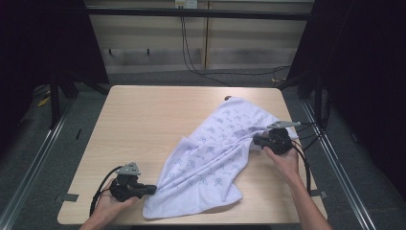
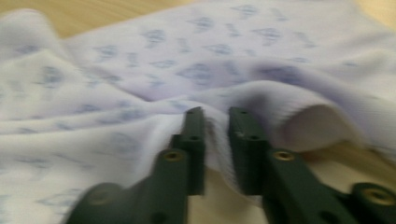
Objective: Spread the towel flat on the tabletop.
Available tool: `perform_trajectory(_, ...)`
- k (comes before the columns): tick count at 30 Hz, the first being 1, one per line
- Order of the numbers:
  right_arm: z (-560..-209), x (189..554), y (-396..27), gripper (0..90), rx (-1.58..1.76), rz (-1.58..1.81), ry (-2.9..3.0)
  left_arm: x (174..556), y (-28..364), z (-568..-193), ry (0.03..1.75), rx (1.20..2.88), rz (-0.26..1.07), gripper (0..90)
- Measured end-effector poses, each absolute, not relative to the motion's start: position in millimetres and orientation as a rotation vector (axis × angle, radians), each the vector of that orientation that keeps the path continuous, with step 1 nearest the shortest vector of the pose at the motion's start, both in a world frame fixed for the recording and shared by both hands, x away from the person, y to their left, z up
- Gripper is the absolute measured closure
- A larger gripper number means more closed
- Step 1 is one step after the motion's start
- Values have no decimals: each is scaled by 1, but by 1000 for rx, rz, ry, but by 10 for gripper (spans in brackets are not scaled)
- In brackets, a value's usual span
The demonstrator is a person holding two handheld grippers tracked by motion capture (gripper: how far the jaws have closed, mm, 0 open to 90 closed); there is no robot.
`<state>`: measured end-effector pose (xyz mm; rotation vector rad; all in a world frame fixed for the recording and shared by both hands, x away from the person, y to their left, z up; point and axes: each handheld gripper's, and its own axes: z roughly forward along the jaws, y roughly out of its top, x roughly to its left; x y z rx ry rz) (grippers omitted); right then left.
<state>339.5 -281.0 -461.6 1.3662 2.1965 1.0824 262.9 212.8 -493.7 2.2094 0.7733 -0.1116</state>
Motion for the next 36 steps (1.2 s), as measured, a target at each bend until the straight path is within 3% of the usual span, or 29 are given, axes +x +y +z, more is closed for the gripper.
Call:
perform_trajectory(4,-457,316,-267,633,1312,1128,2203,266,217,-489,804,2142,-86,798)
perform_trajectory(9,-462,258,-255,660,1227,1217,2376,280,217,-484,848,2084,-30,673)
perform_trajectory(17,-483,229,-232,643,1168,1241,2591,311,188,-492,900,2117,33,591)
perform_trajectory(20,-488,232,-219,641,1142,1225,2644,318,182,-498,920,2152,41,656)
perform_trajectory(21,-490,234,-216,649,1136,1207,2662,318,181,-499,916,2155,46,717)
perform_trajectory(23,-492,235,-210,769,1096,1172,2690,319,183,-499,897,2166,0,850)
perform_trajectory(24,-491,235,-209,848,1080,1170,2699,318,185,-499,898,2170,6,864)
perform_trajectory(25,-490,234,-209,866,1076,1179,2700,317,188,-498,902,2163,2,869)
perform_trajectory(31,-474,221,-227,881,1078,1229,2631,304,210,-489,926,2114,7,877)
perform_trajectory(36,-461,188,-247,882,1091,1266,2577,284,224,-487,923,2128,-20,877)
